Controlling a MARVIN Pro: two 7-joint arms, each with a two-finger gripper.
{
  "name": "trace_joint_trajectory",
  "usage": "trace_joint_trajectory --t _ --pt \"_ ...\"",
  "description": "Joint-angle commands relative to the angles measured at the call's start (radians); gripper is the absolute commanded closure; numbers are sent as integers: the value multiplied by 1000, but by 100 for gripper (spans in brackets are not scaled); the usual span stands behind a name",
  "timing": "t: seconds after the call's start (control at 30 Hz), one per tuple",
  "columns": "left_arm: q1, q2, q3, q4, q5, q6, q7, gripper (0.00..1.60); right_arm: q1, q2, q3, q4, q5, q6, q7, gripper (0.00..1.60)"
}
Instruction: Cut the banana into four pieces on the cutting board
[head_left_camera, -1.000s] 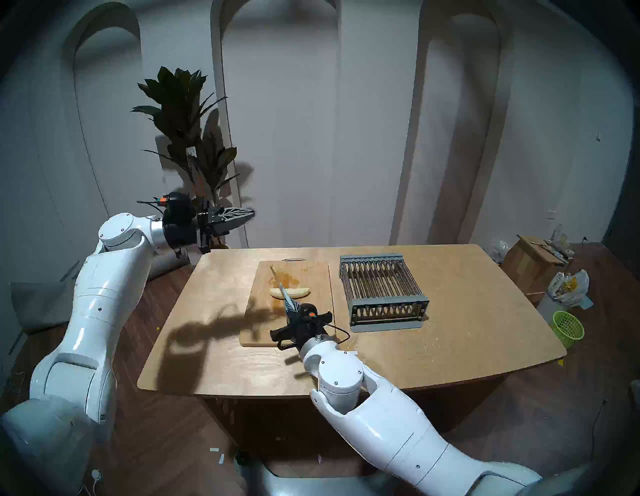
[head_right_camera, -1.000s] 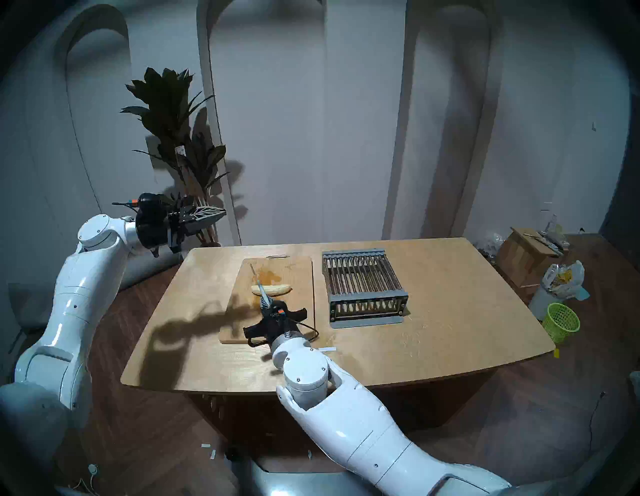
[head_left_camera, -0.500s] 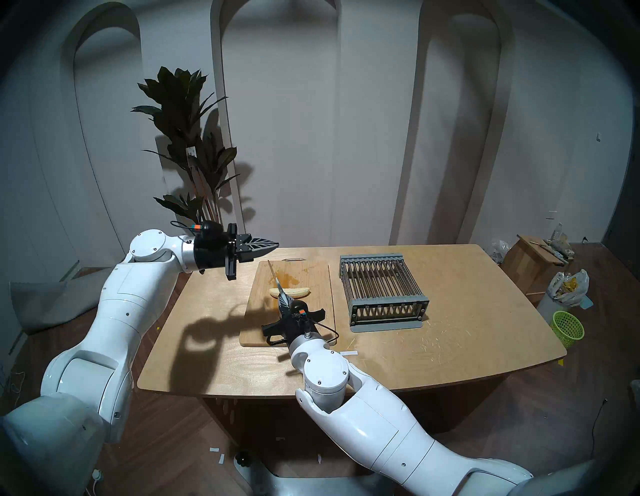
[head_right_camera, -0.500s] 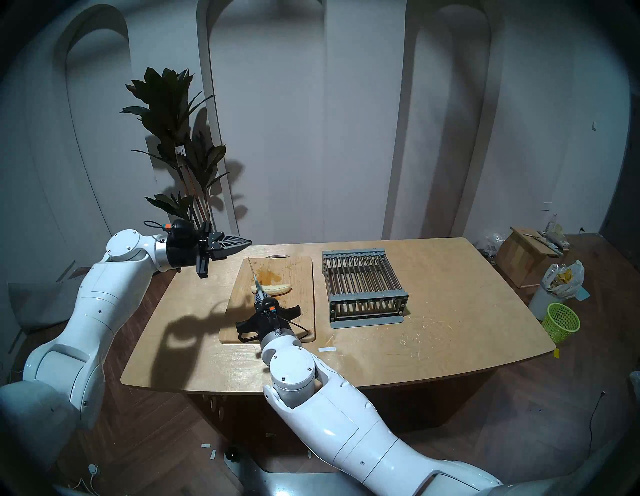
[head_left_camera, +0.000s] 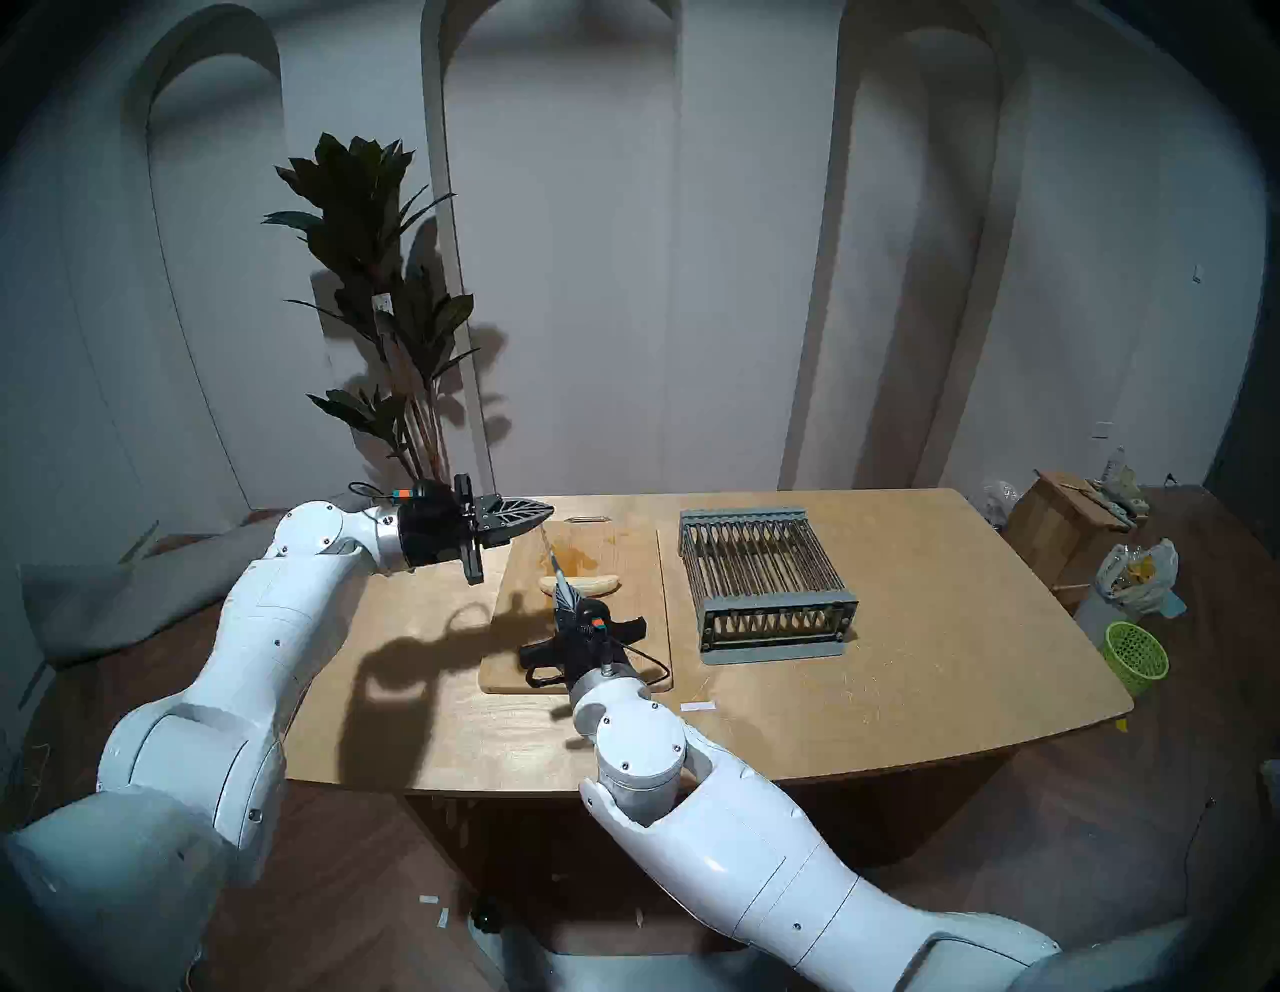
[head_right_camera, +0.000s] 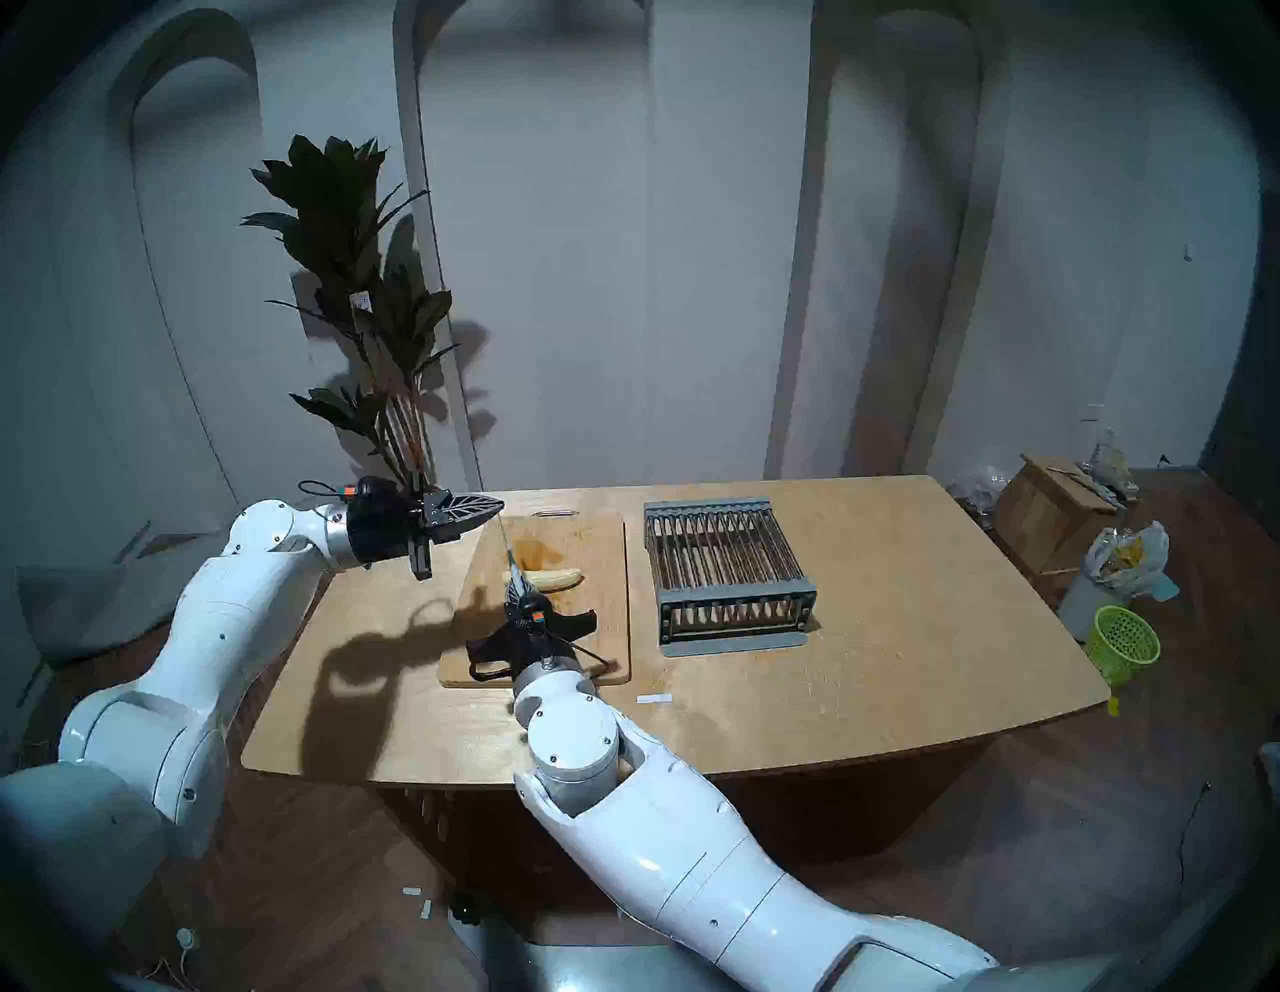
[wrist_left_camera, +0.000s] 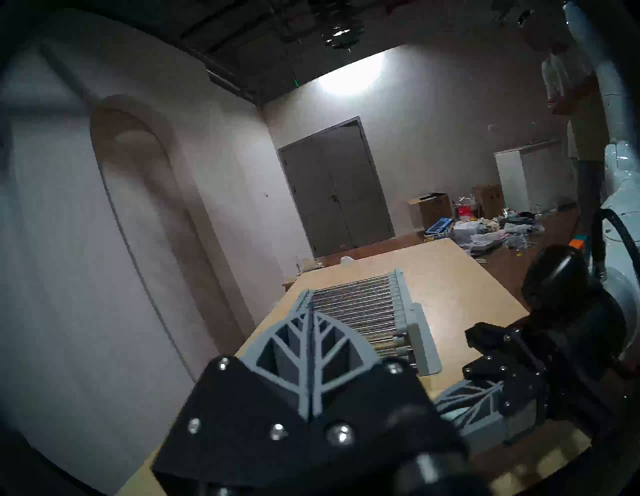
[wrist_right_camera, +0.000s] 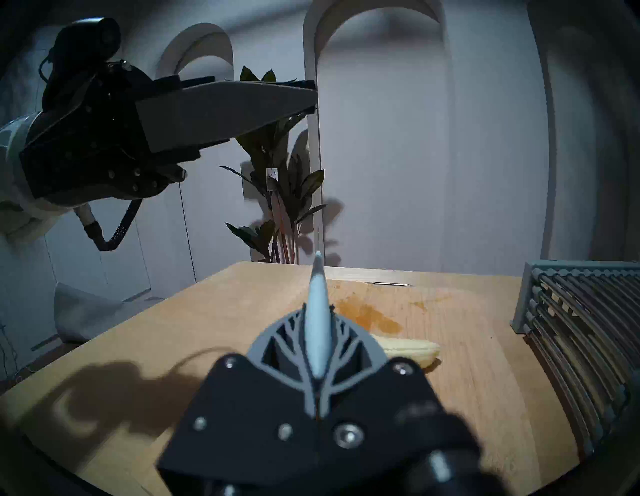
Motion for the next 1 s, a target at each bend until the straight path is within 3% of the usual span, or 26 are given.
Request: trace_joint_trajectory --t 0.0,0.3,0.97 --pt "-48 -10 8 11 -22 -16 -71 160 14 -17 -7 -14 15 -20 -11 160" --pt "-20 19 138 -32 -74 39 -72 160 8 -10 -7 -13 23 -23 -29 160" --pt "-33 62 309 12 -196 -29 -72 160 4 16 -71 -4 75 -35 -90 160"
